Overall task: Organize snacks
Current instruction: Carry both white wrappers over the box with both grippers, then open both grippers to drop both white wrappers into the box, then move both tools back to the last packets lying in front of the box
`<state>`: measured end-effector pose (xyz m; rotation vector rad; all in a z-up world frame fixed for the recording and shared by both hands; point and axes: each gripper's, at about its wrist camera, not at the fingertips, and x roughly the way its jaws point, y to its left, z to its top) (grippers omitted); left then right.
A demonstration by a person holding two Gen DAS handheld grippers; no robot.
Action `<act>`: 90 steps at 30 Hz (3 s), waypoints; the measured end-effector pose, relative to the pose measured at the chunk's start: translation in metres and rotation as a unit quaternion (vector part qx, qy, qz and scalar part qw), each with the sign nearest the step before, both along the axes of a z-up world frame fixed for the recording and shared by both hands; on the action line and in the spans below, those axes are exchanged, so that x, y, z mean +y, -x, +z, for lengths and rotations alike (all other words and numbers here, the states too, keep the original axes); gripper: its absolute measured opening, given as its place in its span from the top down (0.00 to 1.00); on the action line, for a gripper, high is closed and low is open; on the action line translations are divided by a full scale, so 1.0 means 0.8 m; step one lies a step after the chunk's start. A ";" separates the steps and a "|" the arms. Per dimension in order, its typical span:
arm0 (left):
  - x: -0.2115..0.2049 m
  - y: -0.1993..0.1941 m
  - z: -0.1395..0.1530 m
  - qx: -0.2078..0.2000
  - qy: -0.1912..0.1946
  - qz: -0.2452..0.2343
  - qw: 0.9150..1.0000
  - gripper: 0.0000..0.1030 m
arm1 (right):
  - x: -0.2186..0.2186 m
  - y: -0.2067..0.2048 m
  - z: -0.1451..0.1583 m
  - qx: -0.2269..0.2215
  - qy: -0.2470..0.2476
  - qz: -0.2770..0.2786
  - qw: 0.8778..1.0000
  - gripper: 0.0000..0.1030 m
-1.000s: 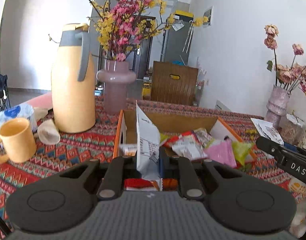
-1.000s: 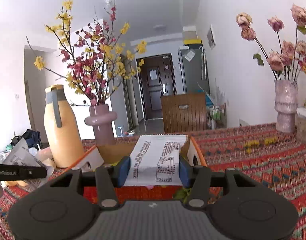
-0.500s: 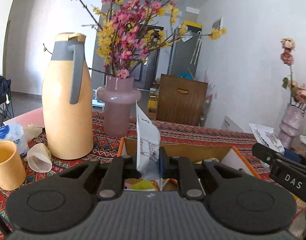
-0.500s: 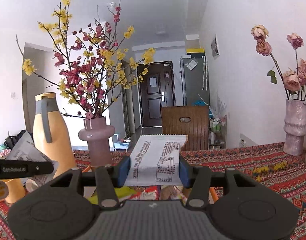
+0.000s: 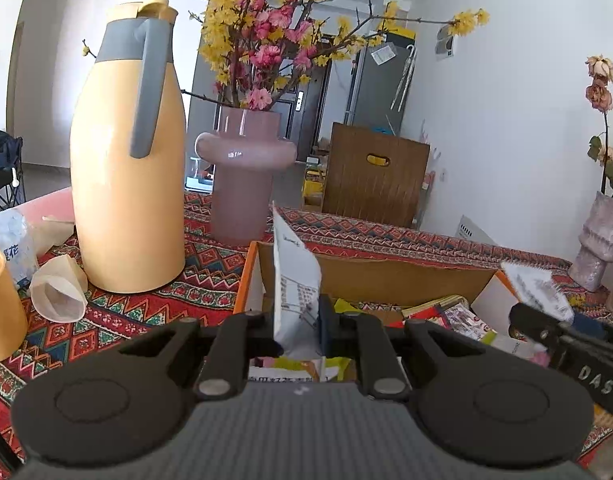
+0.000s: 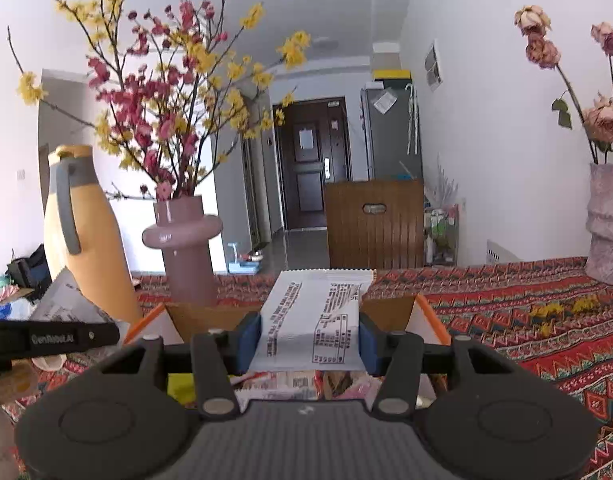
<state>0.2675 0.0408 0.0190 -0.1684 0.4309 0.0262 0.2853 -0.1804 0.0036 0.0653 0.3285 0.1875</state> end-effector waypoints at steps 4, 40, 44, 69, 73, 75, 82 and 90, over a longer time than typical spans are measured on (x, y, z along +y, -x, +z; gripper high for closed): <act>-0.001 0.007 0.001 -0.013 0.000 0.003 1.000 0.68 | 0.001 0.001 -0.004 0.005 0.002 -0.002 1.000 0.51; 0.000 0.086 0.050 -0.077 0.006 0.046 0.996 0.00 | -0.009 0.071 0.040 -0.052 -0.022 -0.012 0.998 0.00; 0.006 0.113 0.051 -0.078 0.001 0.045 0.996 0.00 | -0.009 0.095 0.041 -0.047 -0.018 -0.010 0.999 0.00; 0.058 0.161 -0.046 0.013 -0.029 0.060 0.998 0.00 | -0.020 0.141 -0.052 0.086 0.001 -0.015 0.996 0.00; 0.064 0.151 -0.068 0.033 -0.020 0.060 0.997 0.00 | -0.022 0.130 -0.071 0.115 0.000 -0.021 0.993 0.00; 0.064 0.152 -0.069 0.031 -0.016 0.056 0.998 0.00 | -0.022 0.127 -0.076 0.122 0.000 -0.021 0.992 0.00; 0.070 0.154 -0.070 0.027 -0.001 0.056 0.998 0.00 | -0.017 0.123 -0.083 0.135 0.009 -0.019 0.991 0.00; 0.070 0.155 -0.069 0.024 0.003 0.059 0.998 0.00 | -0.017 0.121 -0.084 0.140 0.012 -0.019 0.990 0.00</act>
